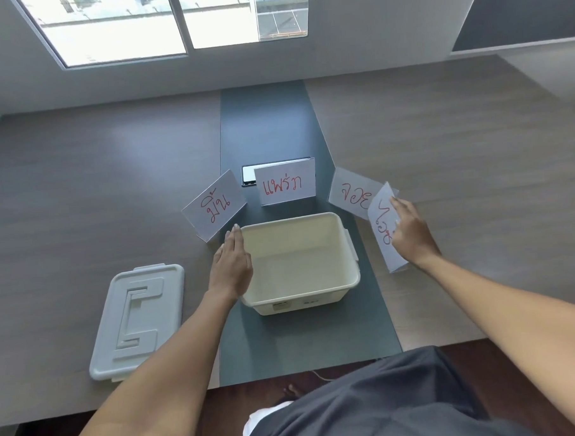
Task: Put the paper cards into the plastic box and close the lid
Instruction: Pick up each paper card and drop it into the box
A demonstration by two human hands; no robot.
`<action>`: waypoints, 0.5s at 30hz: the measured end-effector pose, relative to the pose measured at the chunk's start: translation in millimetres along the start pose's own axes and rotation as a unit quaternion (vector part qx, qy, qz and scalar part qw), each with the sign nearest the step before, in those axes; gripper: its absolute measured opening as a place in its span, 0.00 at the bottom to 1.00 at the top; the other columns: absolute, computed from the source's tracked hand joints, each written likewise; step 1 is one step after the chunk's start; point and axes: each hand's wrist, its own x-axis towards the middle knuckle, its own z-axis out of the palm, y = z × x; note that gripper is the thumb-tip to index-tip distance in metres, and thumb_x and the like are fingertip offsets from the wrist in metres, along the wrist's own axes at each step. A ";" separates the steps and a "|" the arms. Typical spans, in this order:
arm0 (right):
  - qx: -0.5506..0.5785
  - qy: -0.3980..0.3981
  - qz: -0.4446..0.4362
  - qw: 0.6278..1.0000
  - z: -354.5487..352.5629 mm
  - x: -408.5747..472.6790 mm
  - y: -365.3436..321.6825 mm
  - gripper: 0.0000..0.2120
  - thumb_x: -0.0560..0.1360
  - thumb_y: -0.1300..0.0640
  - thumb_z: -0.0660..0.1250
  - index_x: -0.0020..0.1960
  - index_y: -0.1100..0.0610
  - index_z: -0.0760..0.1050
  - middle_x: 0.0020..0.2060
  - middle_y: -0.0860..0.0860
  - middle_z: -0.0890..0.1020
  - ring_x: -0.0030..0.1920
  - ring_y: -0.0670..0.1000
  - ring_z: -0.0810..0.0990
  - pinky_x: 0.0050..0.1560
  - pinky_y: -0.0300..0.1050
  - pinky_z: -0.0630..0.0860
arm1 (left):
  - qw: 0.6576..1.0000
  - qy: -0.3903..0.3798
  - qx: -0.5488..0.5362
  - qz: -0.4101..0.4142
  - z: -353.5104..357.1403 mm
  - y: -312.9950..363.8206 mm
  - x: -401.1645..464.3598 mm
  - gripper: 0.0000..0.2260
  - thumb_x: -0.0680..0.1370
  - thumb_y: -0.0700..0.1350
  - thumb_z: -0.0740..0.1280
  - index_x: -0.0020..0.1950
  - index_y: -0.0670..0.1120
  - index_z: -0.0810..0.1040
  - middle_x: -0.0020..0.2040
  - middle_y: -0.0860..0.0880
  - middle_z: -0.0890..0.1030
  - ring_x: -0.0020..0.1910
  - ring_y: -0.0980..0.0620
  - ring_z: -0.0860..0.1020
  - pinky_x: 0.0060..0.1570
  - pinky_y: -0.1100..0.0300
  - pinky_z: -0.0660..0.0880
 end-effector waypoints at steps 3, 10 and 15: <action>-0.001 -0.012 -0.024 1.000 -7.4 6.8 -10.4 0.33 0.74 0.75 0.58 0.78 0.61 0.61 0.74 0.57 0.66 0.72 0.59 0.67 0.66 0.44 0.66 | 1.000 0.002 0.004 0.001 0.0 0.2 0.4 0.27 0.81 0.39 0.51 0.80 0.40 0.50 0.80 0.44 0.54 0.79 0.47 0.54 0.76 0.52 0.54; 0.010 0.022 -0.122 0.992 -17.3 31.6 -55.1 0.30 0.77 0.72 0.56 0.78 0.58 0.61 0.72 0.56 0.70 0.70 0.58 0.71 0.70 0.52 0.69 | 1.000 0.004 0.014 0.001 -1.2 1.4 -0.9 0.27 0.81 0.39 0.51 0.80 0.40 0.50 0.80 0.44 0.55 0.79 0.47 0.54 0.76 0.53 0.53; 0.034 0.049 -0.211 0.976 -19.3 41.5 -102.1 0.29 0.76 0.73 0.58 0.76 0.61 0.65 0.68 0.58 0.75 0.67 0.57 0.75 0.65 0.37 0.69 | 1.000 0.005 0.014 -0.001 -1.9 1.8 -1.7 0.27 0.81 0.39 0.51 0.80 0.40 0.50 0.80 0.44 0.55 0.79 0.47 0.54 0.76 0.53 0.53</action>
